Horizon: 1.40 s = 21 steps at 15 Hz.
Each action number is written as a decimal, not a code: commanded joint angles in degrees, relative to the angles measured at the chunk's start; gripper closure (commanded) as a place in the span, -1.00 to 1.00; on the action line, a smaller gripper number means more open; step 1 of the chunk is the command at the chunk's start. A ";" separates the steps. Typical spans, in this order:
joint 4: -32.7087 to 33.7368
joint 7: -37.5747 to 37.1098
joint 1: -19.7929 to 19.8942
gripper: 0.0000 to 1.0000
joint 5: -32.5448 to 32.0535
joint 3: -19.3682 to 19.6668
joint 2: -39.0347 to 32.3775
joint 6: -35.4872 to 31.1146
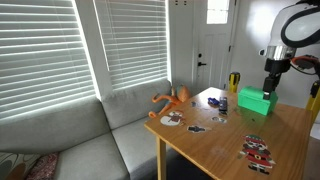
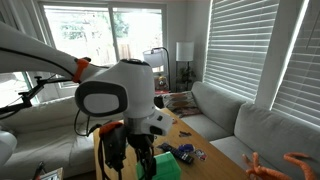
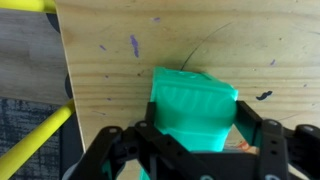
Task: Open the green lunch box
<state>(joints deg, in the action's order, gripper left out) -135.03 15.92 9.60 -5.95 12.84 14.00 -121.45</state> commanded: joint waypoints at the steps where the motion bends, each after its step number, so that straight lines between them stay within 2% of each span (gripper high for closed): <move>1: 2.83 -1.12 0.27 -0.05 -3.96 -1.35 -1.51 3.53; 7: 3.20 1.08 -0.19 -0.05 -8.54 -2.16 -1.55 4.30; 8: 2.95 -0.14 0.17 -0.05 -11.29 -2.66 -1.62 3.43; 9: 3.02 2.23 -0.49 -0.05 -8.33 -2.02 -1.62 4.77; 11: 2.47 0.29 0.07 -0.05 -12.07 -2.69 -1.54 3.28; 12: 2.63 2.69 -0.53 -0.05 -9.58 -2.15 -1.55 4.37; 14: 2.17 1.07 -0.10 -0.05 -12.77 -2.72 -1.22 2.11; 15: 2.51 3.22 -0.63 -0.05 -9.90 -2.12 -1.31 3.36; 16: 2.38 1.95 -0.22 -0.05 -12.30 -2.48 -1.31 2.53; 21: 1.83 4.78 -0.60 -0.05 -9.67 -1.73 -1.24 3.22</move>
<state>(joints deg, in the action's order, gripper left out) -133.27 17.85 9.44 -16.51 10.60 13.03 -118.77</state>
